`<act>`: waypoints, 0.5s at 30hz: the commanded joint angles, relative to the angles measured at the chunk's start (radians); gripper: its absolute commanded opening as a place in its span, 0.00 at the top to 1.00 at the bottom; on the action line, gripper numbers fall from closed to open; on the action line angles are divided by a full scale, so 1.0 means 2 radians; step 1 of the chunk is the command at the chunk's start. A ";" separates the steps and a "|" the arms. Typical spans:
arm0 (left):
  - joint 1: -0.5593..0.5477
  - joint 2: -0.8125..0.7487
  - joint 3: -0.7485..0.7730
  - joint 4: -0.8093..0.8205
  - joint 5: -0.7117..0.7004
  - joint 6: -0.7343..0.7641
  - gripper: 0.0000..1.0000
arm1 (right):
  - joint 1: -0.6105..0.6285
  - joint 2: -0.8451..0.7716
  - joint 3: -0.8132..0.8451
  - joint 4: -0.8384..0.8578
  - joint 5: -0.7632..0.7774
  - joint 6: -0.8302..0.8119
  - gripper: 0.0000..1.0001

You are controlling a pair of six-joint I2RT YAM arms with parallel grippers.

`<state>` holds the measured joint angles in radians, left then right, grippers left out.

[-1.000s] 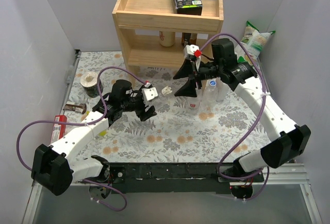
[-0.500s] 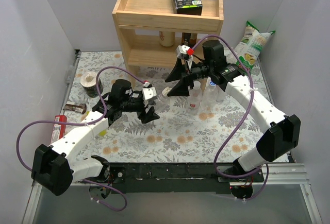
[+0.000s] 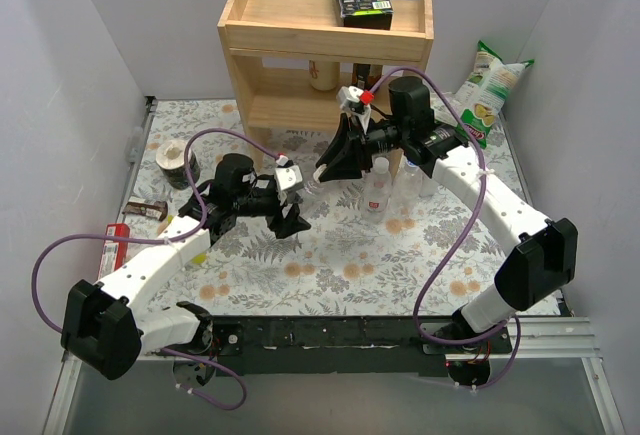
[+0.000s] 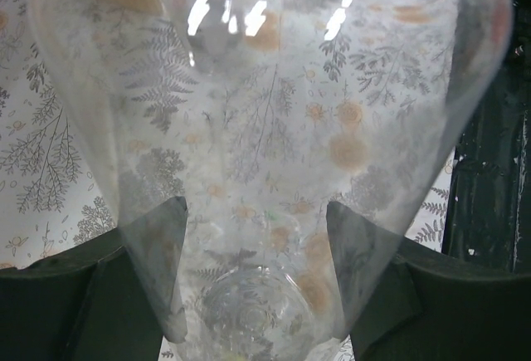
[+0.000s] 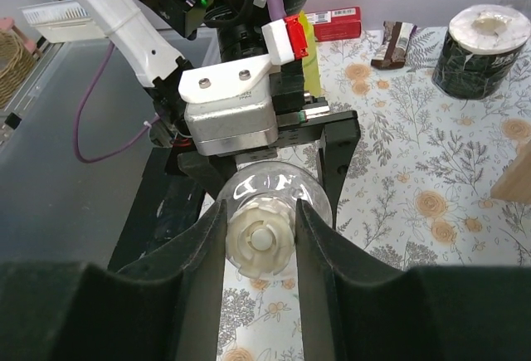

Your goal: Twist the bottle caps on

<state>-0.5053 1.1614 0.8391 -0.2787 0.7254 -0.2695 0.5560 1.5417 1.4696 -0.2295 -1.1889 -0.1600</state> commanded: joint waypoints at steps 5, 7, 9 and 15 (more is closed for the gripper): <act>0.000 -0.012 -0.024 0.069 -0.047 -0.033 0.02 | 0.006 0.011 0.020 -0.028 0.104 0.018 0.99; 0.000 -0.012 -0.031 0.073 -0.079 -0.038 0.02 | 0.006 0.024 0.050 -0.076 0.116 -0.014 0.99; 0.000 -0.016 -0.044 0.062 -0.099 -0.022 0.02 | 0.006 0.036 0.078 -0.125 0.126 -0.047 0.99; 0.009 -0.043 -0.084 -0.006 -0.157 0.083 0.02 | 0.006 0.077 0.161 -0.246 0.171 -0.154 0.99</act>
<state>-0.5022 1.1400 0.7094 -0.1932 0.5095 -0.2455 0.5667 1.6749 1.6810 -0.5541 -0.9401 -0.3016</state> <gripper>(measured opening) 0.981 0.406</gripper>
